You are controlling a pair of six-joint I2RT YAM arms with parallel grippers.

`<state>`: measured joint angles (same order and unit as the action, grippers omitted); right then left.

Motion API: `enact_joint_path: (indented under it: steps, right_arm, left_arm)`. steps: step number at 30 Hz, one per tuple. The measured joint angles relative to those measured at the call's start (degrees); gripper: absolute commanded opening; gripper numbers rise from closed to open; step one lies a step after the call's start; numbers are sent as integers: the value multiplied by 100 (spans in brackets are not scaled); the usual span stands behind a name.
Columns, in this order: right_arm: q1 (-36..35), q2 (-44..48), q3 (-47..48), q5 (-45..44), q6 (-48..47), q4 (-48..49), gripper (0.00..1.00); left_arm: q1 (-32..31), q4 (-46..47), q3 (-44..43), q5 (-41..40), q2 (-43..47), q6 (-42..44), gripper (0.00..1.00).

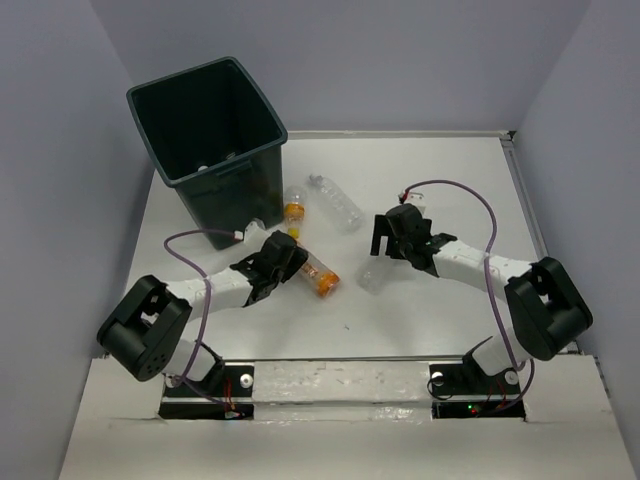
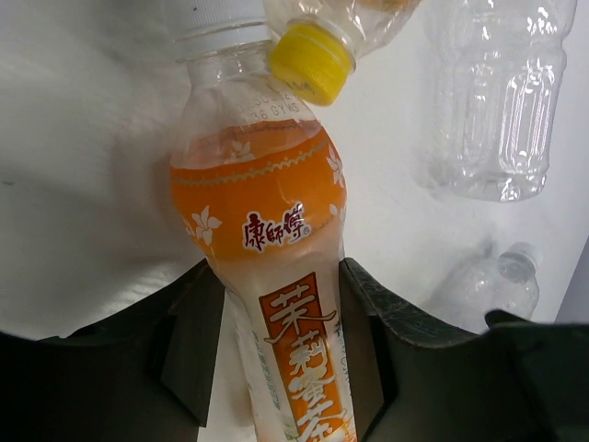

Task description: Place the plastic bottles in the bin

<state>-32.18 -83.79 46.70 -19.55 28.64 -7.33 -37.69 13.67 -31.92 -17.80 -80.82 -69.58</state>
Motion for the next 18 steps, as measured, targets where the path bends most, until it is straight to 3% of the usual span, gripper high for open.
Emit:
enact_joint_path:
  steps: [6, 10, 15, 18]
  right_arm:
    - [52, -332, -39, -39, 205, 7, 94]
    - [107, -367, -138, -59, 323, 46, 70]
    - [144, -236, -295, -98, 450, 87, 46]
    - [146, 68, -472, -120, 481, 74, 40]
  left_arm:
    - [-514, -667, 146, 13, 651, 85, 41]
    - [-992, -1574, -26, -127, 1436, 227, 41]
    - [-1539, -2402, -1241, -640, 2181, 741, 42]
    - [-1659, -2610, -2514, -1073, 2337, 1443, 42]
